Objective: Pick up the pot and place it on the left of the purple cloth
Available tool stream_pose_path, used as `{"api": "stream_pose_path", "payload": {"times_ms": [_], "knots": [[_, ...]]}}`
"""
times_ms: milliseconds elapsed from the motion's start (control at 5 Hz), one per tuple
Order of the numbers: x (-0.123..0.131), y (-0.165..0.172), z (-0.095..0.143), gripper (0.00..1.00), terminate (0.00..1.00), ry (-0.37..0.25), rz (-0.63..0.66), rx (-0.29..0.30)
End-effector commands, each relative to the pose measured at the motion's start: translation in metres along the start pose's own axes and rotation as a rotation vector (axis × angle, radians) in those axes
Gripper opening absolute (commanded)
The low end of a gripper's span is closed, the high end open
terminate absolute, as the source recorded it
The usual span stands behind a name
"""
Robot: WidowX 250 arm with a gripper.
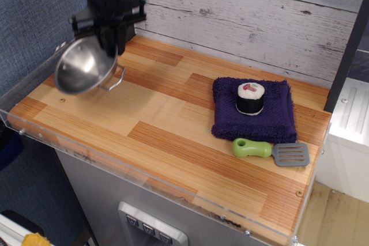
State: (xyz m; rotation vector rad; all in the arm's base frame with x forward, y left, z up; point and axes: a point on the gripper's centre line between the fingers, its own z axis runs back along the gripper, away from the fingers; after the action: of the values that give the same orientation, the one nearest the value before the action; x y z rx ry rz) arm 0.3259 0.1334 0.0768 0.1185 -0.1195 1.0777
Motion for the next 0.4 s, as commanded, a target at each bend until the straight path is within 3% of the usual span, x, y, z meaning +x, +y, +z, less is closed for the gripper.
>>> {"api": "stream_pose_path", "payload": {"times_ms": [0, 200], "knots": [[0.0, -0.033, 0.07, 0.0, 0.0, -0.153, -0.088, -0.128], [-0.008, -0.057, 0.078, 0.0, 0.0, -0.177, -0.164, -0.151]]}}
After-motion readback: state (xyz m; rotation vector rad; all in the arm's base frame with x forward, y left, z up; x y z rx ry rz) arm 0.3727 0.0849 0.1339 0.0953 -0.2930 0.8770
